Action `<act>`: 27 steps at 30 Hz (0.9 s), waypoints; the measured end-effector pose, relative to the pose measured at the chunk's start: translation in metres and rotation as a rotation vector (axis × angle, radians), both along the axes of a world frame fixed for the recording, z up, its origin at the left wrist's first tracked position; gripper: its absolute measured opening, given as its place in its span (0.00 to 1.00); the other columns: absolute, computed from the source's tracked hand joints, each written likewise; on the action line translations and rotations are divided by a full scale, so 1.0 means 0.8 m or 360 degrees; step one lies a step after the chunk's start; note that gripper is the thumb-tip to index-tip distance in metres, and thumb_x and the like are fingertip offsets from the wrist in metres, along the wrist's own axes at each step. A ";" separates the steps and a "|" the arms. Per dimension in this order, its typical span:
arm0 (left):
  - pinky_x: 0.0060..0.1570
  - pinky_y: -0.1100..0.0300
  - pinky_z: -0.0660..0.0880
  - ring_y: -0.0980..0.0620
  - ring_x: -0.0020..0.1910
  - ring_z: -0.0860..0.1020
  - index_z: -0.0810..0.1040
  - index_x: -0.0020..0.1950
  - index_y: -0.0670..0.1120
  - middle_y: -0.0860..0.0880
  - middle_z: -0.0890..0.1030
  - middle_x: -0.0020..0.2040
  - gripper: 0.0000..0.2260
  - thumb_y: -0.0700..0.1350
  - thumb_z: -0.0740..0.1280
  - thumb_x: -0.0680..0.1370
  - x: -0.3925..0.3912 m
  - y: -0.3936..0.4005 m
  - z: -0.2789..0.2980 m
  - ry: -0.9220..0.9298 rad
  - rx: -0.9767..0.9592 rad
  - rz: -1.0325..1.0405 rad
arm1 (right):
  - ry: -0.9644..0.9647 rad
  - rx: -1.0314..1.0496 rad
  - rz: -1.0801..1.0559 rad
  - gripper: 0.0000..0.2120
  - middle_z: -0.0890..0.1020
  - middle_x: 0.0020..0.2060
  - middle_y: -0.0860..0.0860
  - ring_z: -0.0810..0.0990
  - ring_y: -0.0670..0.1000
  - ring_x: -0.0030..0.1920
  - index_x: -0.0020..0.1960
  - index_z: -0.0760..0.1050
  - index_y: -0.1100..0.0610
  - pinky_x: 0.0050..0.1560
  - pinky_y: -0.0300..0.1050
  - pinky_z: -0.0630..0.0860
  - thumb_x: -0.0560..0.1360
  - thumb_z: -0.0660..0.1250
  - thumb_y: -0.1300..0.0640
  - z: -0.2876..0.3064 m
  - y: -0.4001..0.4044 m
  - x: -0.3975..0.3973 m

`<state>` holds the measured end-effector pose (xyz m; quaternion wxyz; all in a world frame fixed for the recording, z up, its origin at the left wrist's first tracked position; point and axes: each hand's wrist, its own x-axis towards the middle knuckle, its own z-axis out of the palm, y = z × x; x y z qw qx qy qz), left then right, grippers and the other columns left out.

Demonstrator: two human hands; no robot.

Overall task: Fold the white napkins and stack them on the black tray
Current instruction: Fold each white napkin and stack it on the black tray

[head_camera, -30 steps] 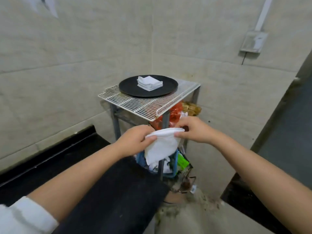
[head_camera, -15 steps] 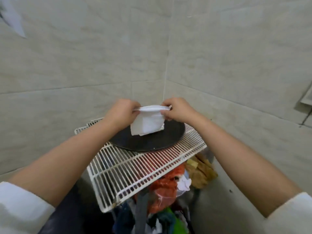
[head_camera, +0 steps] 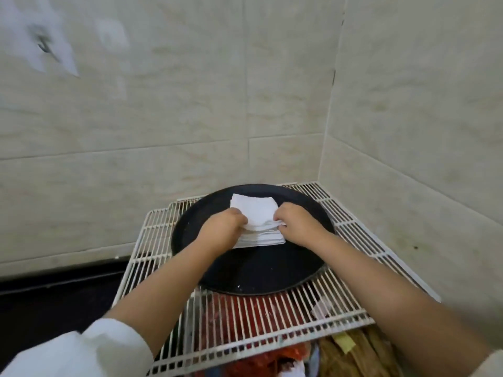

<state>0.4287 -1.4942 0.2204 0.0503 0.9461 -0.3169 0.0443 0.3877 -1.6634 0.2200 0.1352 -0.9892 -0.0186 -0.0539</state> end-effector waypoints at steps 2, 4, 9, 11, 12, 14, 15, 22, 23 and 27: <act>0.61 0.56 0.71 0.47 0.64 0.72 0.74 0.65 0.44 0.46 0.74 0.65 0.15 0.41 0.58 0.79 -0.003 0.002 -0.006 -0.0027 -0.0020 0.0029 | 0.0068 -0.0023 0.0060 0.13 0.75 0.57 0.57 0.75 0.57 0.57 0.59 0.74 0.62 0.58 0.47 0.72 0.76 0.59 0.63 -0.002 -0.002 -0.002; 0.60 0.55 0.72 0.47 0.63 0.73 0.74 0.65 0.45 0.47 0.74 0.65 0.15 0.42 0.58 0.79 -0.007 0.005 -0.007 -0.0063 -0.0023 0.0061 | 0.0109 -0.0050 0.0099 0.13 0.75 0.56 0.57 0.75 0.56 0.54 0.59 0.74 0.61 0.53 0.47 0.72 0.75 0.60 0.62 0.001 -0.001 -0.004; 0.62 0.54 0.71 0.47 0.64 0.72 0.67 0.70 0.47 0.47 0.70 0.69 0.18 0.45 0.58 0.80 -0.013 0.008 -0.006 0.0127 0.0102 0.0057 | 0.0278 -0.0243 0.0105 0.13 0.73 0.44 0.54 0.72 0.52 0.41 0.32 0.64 0.53 0.30 0.39 0.63 0.75 0.60 0.59 -0.001 -0.002 -0.003; 0.62 0.54 0.71 0.47 0.66 0.71 0.59 0.74 0.49 0.48 0.63 0.73 0.22 0.47 0.57 0.80 -0.017 0.015 -0.006 0.0114 0.0072 0.0053 | 0.0250 -0.0271 0.0087 0.09 0.74 0.46 0.55 0.73 0.52 0.43 0.36 0.68 0.54 0.33 0.40 0.67 0.76 0.60 0.57 0.004 0.002 -0.008; 0.62 0.54 0.72 0.47 0.67 0.70 0.56 0.75 0.50 0.49 0.61 0.75 0.24 0.48 0.57 0.80 -0.021 0.022 -0.006 0.0087 0.0030 0.0075 | 0.0180 -0.0309 0.0092 0.06 0.76 0.51 0.56 0.74 0.54 0.47 0.45 0.73 0.57 0.39 0.44 0.72 0.76 0.60 0.55 0.009 0.009 -0.011; 0.62 0.51 0.72 0.45 0.68 0.69 0.54 0.76 0.49 0.48 0.60 0.75 0.25 0.49 0.57 0.80 -0.026 0.040 -0.004 0.0011 -0.0043 0.0171 | 0.0045 -0.0376 0.0081 0.17 0.75 0.60 0.57 0.74 0.57 0.58 0.62 0.71 0.58 0.55 0.51 0.74 0.76 0.61 0.52 0.021 0.030 -0.016; 0.63 0.50 0.71 0.45 0.68 0.69 0.55 0.75 0.48 0.46 0.62 0.74 0.25 0.49 0.57 0.80 -0.027 0.052 -0.003 -0.0012 -0.0061 0.0250 | 0.0013 -0.0358 0.0108 0.21 0.73 0.63 0.56 0.71 0.57 0.63 0.66 0.67 0.58 0.60 0.52 0.72 0.76 0.61 0.50 0.028 0.046 -0.019; 0.54 0.50 0.73 0.40 0.60 0.74 0.70 0.65 0.42 0.40 0.73 0.62 0.16 0.48 0.56 0.80 -0.076 0.268 0.009 0.0060 0.0122 0.0871 | -0.0149 -0.0254 0.0613 0.19 0.74 0.63 0.59 0.71 0.60 0.63 0.66 0.69 0.59 0.60 0.52 0.70 0.77 0.60 0.53 0.063 0.254 -0.028; 0.53 0.51 0.73 0.40 0.59 0.74 0.71 0.64 0.42 0.41 0.74 0.61 0.16 0.47 0.57 0.80 -0.093 0.316 0.009 0.0050 0.0116 0.0973 | -0.0133 -0.0253 0.0659 0.20 0.73 0.64 0.60 0.71 0.60 0.64 0.67 0.68 0.59 0.61 0.52 0.71 0.77 0.59 0.54 0.063 0.295 -0.029; 0.57 0.50 0.71 0.40 0.63 0.70 0.71 0.64 0.42 0.41 0.74 0.62 0.17 0.49 0.59 0.79 -0.186 0.515 0.006 -0.0097 0.0154 0.1331 | -0.0137 -0.0162 0.0822 0.20 0.71 0.65 0.60 0.69 0.61 0.65 0.67 0.68 0.60 0.64 0.54 0.70 0.77 0.59 0.55 0.052 0.476 -0.056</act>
